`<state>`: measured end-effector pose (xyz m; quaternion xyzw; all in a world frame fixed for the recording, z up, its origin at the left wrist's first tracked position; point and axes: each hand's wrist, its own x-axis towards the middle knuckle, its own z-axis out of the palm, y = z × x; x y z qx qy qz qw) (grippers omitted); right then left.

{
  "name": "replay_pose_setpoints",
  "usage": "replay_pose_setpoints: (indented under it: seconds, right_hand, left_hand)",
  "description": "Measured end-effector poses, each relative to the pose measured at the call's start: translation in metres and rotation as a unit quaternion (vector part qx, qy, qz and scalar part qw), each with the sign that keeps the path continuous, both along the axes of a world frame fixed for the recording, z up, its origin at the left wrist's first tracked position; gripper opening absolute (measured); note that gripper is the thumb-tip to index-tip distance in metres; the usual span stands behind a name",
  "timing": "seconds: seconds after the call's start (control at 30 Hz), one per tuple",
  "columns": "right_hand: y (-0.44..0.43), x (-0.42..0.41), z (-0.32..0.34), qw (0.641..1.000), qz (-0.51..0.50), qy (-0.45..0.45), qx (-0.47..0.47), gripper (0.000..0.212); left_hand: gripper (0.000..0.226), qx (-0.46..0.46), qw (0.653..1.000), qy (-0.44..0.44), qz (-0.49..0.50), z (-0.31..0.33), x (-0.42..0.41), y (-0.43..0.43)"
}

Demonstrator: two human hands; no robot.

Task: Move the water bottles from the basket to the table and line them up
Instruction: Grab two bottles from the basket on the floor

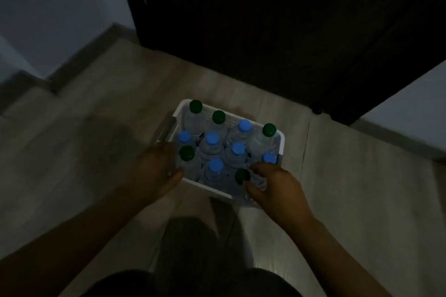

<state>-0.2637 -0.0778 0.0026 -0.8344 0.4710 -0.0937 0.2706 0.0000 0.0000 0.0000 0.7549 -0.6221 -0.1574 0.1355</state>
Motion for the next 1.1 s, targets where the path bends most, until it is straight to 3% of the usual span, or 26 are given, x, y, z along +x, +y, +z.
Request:
replay_pose_setpoints:
  seconds: [0.13,0.33,0.53,0.7,0.97,1.1]
  right_hand:
    - [0.002,-0.001,-0.011,0.999,0.031,-0.016,-0.038,0.036]
    - [0.006,0.009,-0.037,0.996,0.018,-0.062,-0.065,0.034]
    - [0.014,0.019,-0.065,0.988,-0.052,-0.145,-0.031,0.035]
    - [0.020,0.018,-0.068,0.979,-0.059,-0.194,-0.032,0.042]
    - [0.020,0.019,-0.069,0.958,-0.106,-0.267,0.008,0.035]
    - [0.020,0.019,-0.056,0.936,-0.128,-0.327,0.017,0.029]
  left_hand:
    - [0.048,0.018,0.999,0.035,0.013,-0.011,0.003,-0.005]
    - [0.048,-0.119,0.992,0.048,-0.017,-0.039,0.004,-0.006]
    - [0.038,-0.124,0.980,0.155,0.020,-0.065,0.005,-0.014]
    - [0.015,-0.161,0.955,0.246,0.027,-0.065,-0.006,-0.016]
    - [0.017,-0.181,0.927,0.323,0.064,-0.068,-0.011,-0.016]
    - [0.016,-0.212,0.892,0.387,0.094,-0.066,-0.014,-0.017]
